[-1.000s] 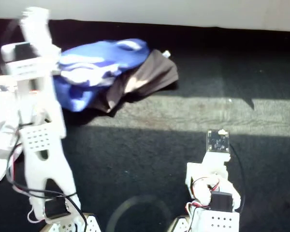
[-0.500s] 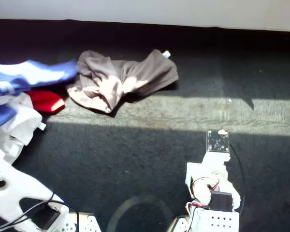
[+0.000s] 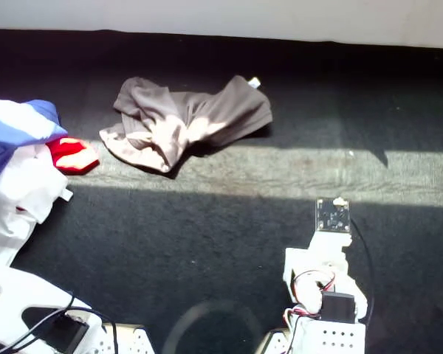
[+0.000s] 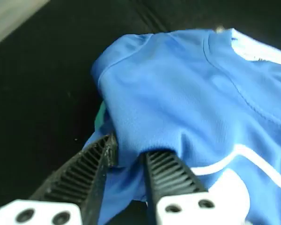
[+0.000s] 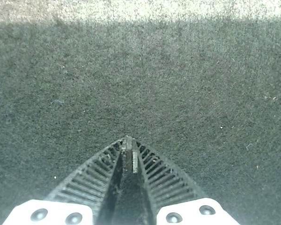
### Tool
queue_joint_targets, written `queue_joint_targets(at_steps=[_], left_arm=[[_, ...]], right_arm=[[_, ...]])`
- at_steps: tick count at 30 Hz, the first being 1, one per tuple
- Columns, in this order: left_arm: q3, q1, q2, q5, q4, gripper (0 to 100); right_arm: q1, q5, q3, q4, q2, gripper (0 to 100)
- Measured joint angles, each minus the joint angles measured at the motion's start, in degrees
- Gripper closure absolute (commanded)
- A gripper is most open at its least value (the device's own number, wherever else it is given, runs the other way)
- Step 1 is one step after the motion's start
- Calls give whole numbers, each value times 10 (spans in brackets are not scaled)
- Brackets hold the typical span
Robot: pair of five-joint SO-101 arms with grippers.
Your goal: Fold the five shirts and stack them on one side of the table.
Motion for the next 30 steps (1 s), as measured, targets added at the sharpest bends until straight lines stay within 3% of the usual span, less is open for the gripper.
queue_joint_targets(at_steps=[12, 22, 30], left_arm=[[-5, 39, -10, -7, 0, 720], [-6, 176, -136, -8, 0, 720], [23, 315, -151, -8, 11, 720]], right_arm=[[0, 0, 0, 0, 0, 992], [0, 0, 0, -62, 0, 992], [25, 0, 0, -143, 0, 954]])
